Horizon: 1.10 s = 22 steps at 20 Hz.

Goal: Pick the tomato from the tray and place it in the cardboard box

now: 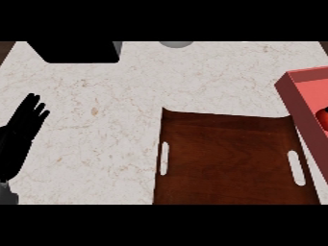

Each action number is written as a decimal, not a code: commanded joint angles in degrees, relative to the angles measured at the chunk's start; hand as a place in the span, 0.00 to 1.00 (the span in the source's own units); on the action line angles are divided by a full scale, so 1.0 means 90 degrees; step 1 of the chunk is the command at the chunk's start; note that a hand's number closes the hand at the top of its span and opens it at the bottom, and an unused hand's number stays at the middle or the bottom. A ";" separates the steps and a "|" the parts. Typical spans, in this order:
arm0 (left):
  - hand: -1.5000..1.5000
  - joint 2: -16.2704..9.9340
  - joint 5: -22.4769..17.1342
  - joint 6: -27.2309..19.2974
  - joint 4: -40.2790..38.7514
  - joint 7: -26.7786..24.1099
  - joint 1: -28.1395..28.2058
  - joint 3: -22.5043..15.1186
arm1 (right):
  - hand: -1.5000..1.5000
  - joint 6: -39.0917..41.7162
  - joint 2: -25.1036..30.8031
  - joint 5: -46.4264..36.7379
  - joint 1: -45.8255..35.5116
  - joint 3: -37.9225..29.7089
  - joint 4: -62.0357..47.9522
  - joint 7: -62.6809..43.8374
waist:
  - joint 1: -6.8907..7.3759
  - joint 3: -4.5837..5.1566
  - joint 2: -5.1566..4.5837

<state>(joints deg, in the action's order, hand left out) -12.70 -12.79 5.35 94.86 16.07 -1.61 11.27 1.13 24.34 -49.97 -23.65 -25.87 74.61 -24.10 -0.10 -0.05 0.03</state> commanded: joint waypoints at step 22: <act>0.50 -0.0102 -0.0063 0.0370 -0.0078 -0.0291 0.0301 0.0323 | 0.00 0.0198 0.0367 0.4458 0.2179 -0.3358 0.1751 0.1238 | -0.0012 0.0005 0.0004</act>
<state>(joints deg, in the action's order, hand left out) -12.61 -12.43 6.09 95.66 16.09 -0.63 12.43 -0.09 24.93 -14.78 -6.74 -53.01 92.59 -16.08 -0.45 0.00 0.14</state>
